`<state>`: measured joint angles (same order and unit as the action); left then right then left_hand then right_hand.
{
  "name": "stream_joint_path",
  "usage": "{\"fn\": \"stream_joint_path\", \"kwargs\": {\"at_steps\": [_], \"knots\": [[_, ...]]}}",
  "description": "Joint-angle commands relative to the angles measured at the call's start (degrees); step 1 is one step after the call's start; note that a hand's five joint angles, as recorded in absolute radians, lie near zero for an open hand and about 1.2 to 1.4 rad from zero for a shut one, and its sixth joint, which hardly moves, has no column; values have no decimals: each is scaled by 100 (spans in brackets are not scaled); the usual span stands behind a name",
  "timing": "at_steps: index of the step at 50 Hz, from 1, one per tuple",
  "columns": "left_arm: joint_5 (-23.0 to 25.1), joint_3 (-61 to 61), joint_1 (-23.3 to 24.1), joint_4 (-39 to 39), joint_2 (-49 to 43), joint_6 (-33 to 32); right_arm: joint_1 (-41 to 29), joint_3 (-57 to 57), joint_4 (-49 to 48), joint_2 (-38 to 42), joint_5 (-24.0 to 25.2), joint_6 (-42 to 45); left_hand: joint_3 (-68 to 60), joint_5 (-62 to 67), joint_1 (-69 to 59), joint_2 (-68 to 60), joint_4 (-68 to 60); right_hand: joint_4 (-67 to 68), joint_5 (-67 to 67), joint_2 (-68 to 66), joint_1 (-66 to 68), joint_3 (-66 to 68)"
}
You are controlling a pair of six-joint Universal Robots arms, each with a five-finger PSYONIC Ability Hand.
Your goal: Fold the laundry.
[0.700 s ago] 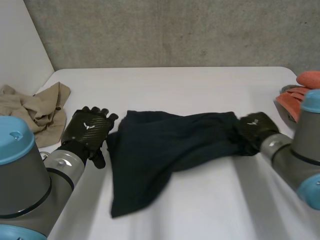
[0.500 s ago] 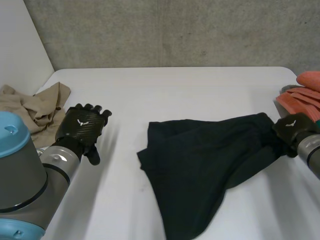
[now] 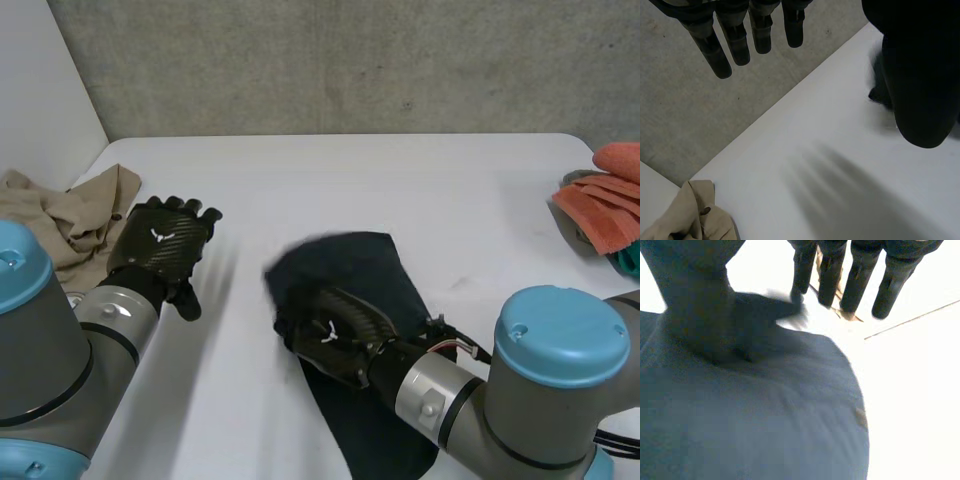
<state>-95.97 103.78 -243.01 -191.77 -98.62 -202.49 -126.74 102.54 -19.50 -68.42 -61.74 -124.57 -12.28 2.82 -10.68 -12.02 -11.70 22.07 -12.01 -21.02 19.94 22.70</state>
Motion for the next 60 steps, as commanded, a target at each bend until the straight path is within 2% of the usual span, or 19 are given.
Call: {"fn": "stream_joint_path", "kwargs": {"at_steps": [1, 3, 4, 8, 12, 16, 19, 24, 28, 34, 38, 43, 50, 57, 60], "knots": [[-18, -410, 131, -9, -78, 17, 676, -445, 271, -645, -251, -2077, 228, -282, 68, 202, 170, -1207, 1201, 1102, -994, -1270], [-44, -551, 192, -1, -105, 52, 843, -498, 341, -848, -216, -2797, 228, -282, 68, 202, 170, -1207, 1201, 1102, -994, -1270], [-79, -708, 279, 8, -148, 104, 1079, -559, 368, -1023, -199, -3497, 228, -282, 68, 202, 170, -1207, 1201, 1102, -994, -1270], [-89, -1182, 595, 139, -376, 289, 1624, -831, 587, -1130, -190, -4827, 228, -282, 68, 202, 170, -1207, 1201, 1102, -994, -1270], [16, -1753, 1087, 464, -727, 456, 1942, -1252, 1078, -850, -163, -5227, 228, -282, 68, 202, 170, -1207, 1201, 1102, -994, -1270], [105, -2421, 1553, 842, -1193, 526, 2092, -1823, 1806, -332, -155, -4947, 228, -282, 68, 202, 170, -1207, 1201, 1102, -994, -1270], [87, -2826, 1730, 1053, -1493, 579, 2118, -2141, 2309, -50, -146, -4665, 228, -282, 68, 202, 170, -1207, 1201, 1102, -994, -1270], [-167, -3636, 1985, 1747, -2248, 930, 2127, -2738, 3126, 609, -58, -4103, 228, -282, 68, 202, 170, -1207, 1201, 1102, -994, -1270], [-483, -4031, 2029, 2196, -2767, 1343, 2040, -2994, 3338, 1031, 126, -3961, 228, -282, 68, 202, 170, -1207, 1201, 1102, -994, -1270], [-730, -4366, 2038, 2636, -3426, 1713, 1925, -3214, 3471, 1585, 144, -3689, 228, -282, 68, 202, 170, -1207, 1201, 1102, -994, -1270], [-888, -4515, 1994, 2794, -3787, 1722, 1916, -3319, 3462, 1946, 57, -3391, 228, -282, 68, 202, 170, -1207, 1201, 1102, -994, -1270], [-1353, -4559, 1871, 2970, -3981, 1626, 1969, -3486, 3479, 2289, -320, -2952, 228, -282, 68, 202, 170, -1207, 1201, 1102, -994, -1270], [-1162, -4331, 1845, 3006, -3289, 1485, 2004, -3478, 3322, 1860, -664, -2704, 228, -282, 68, 202, 170, -1207, 1201, 1102, -994, -1270], [-599, -3988, 1783, 2672, -2189, 1397, 1838, -2583, 2277, 559, -699, -2564, 228, -282, 68, 202, 170, -1207, 1201, 1102, -994, -1270], [-256, -3786, 1669, 2408, -1644, 1379, 1653, -1766, 1671, -100, -664, -2397, 228, -282, 68, 202, 170, -1207, 1201, 1102, -994, -1270]]}}
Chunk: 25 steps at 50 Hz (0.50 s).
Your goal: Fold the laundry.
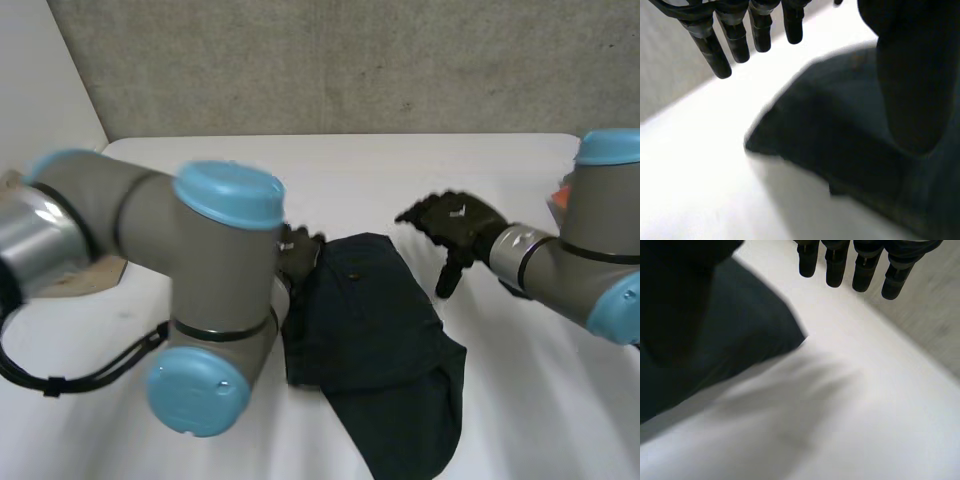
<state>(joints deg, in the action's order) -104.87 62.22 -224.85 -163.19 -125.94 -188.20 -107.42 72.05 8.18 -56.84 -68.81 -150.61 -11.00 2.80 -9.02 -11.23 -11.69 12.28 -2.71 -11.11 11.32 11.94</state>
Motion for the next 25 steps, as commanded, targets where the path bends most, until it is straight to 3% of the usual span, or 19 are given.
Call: {"fn": "stream_joint_path", "kwargs": {"at_steps": [1, 4, 10, 14, 25], "knots": [[747, 422, -182, -503, 1220, -50, -306, 1495, -1204, -1425, 52, 251, 100, -280, -98, 123, 169, -228, 271, 111, -132, -194], [1318, 598, -366, -635, 1651, -15, -385, 2391, -1661, -1944, 148, 567, 100, -280, -98, 123, 169, -228, 271, 111, -132, -194], [3073, 879, -691, -312, 2170, 73, -228, 3956, -2163, -2463, 727, 1253, 100, -280, -98, 123, 169, -228, 271, 111, -132, -194], [3664, 1020, -718, -56, 2258, 47, 71, 4746, -2487, -2542, 1316, 1508, 100, -280, -98, 123, 169, -228, 271, 111, -132, -194], [3403, 1336, -586, -301, 2250, 64, 599, 5706, -3804, -2078, 2205, 1693, 100, -280, -98, 123, 169, -228, 271, 111, -132, -194]]}}
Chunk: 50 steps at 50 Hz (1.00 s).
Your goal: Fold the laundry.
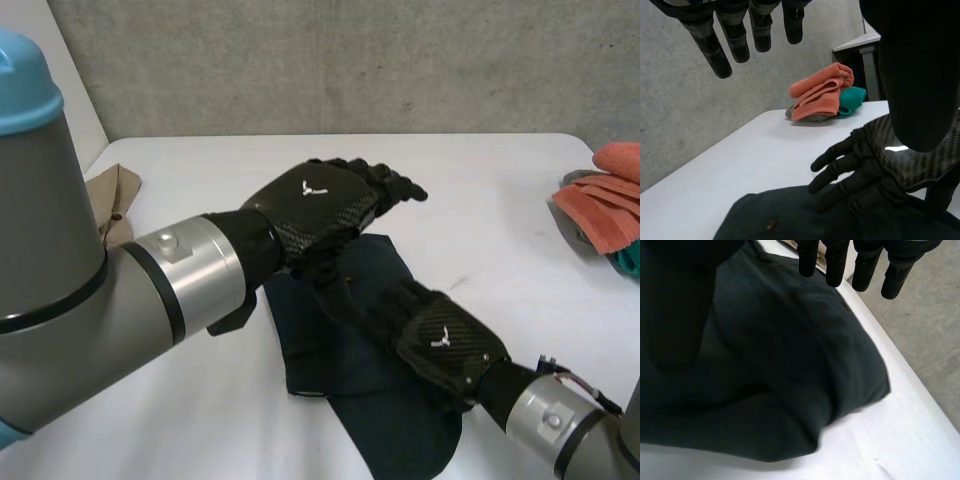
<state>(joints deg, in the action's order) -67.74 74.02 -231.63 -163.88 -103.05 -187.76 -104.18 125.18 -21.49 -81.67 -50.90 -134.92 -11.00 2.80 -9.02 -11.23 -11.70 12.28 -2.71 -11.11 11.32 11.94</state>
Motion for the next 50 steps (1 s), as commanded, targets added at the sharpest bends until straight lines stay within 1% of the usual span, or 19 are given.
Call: {"fn": "stream_joint_path", "kwargs": {"at_steps": [1, 6, 9, 13, 14, 18, 29, 33, 40, 42, 44, 45, 50], "knots": [[-336, 165, 91, -267, -49, 20, 285, 401, -926, 467, 423, 133, 100, -280, -98, 123, 170, -228, 271, 111, -132, -194], [-432, 253, 91, -495, -57, 47, 232, 349, -1681, 976, 318, 45, 100, -280, -98, 123, 170, -228, 271, 111, -132, -194], [-459, 270, 91, -574, -49, 90, 92, 226, -1911, 1214, 248, -60, 100, -280, -98, 123, 170, -228, 271, 111, -132, -194], [-503, 279, 74, -654, -22, 222, -172, -116, -2017, 1487, -24, -341, 100, -280, -98, 123, 170, -228, 271, 111, -132, -194], [-529, 288, 65, -662, -5, 283, -251, -248, -2017, 1557, -182, -464, 100, -280, -98, 123, 170, -228, 271, 111, -132, -194], [-538, 332, 30, -680, 48, 372, -444, -538, -2078, 1663, -508, -728, 100, -280, -98, 123, 170, -228, 271, 111, -132, -194], [-538, 525, -111, -803, 215, 407, -875, -1232, -2043, 1637, -1026, -1378, 100, -280, -98, 123, 170, -228, 271, 111, -132, -194], [-529, 578, -155, -856, 259, 424, -972, -1400, -1982, 1637, -1141, -1554, 100, -280, -98, 123, 170, -198, 242, 81, -102, -165], [-512, 657, -199, -873, 338, 521, -1016, -1488, -1964, 1620, -1185, -1827, 100, -280, -98, 123, 170, 1318, -1274, -1435, 1414, 1351], [-512, 683, -216, -900, 356, 539, -1025, -1453, -1947, 1584, -1212, -1889, 100, -280, -98, 123, 170, 1237, -1193, -1354, 1333, 1270], [-512, 692, -225, -909, 364, 548, -1025, -1453, -1894, 1532, -1229, -1906, 100, -280, -98, 123, 170, 751, -707, -868, 847, 784], [-503, 710, -234, -917, 364, 548, -1025, -1444, -1772, 1453, -1273, -1941, 100, -280, -98, 123, 170, 298, -255, -416, 395, 332], [-494, 763, -252, -961, 373, 548, -1034, -1576, -1235, 1242, -1466, -2170, 100, -280, -98, 123, 170, -126, 170, 9, -30, -93]]}}
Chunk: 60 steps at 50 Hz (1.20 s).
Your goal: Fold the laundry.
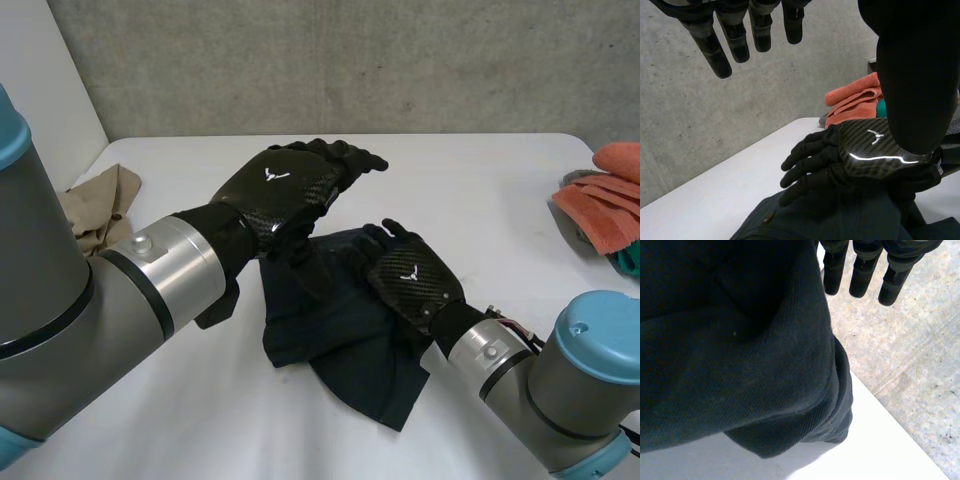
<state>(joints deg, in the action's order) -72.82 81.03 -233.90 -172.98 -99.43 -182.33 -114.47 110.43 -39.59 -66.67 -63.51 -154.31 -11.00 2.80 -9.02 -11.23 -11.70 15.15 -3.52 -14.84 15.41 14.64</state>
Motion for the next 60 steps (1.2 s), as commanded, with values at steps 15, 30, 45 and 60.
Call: {"fn": "stream_joint_path", "kwargs": {"at_steps": [15, 30, 45, 60], "knots": [[-4, 132, 46, -184, 11, 172, -330, -997, 664, 682, -917, -2, 100, -280, -98, 123, 170, 4567, -4731, -4598, 4541, 4618], [-31, -210, -95, -298, 257, 224, 144, -2332, 56, 137, -1207, -564, 100, -280, -98, 123, 170, 6485, -6648, -6516, 6459, 6536], [-74, -624, -60, -105, 363, 251, 3226, -5100, 452, 469, -734, -2936, 100, -280, -98, 123, 170, 6485, -6648, -6516, 6459, 6536], [-83, -17, 90, -579, 205, 338, 5514, -5832, -1367, 3721, 1788, -4010, 100, -280, -98, 123, 170, 6485, -6648, -6516, 6459, 6536]]}}
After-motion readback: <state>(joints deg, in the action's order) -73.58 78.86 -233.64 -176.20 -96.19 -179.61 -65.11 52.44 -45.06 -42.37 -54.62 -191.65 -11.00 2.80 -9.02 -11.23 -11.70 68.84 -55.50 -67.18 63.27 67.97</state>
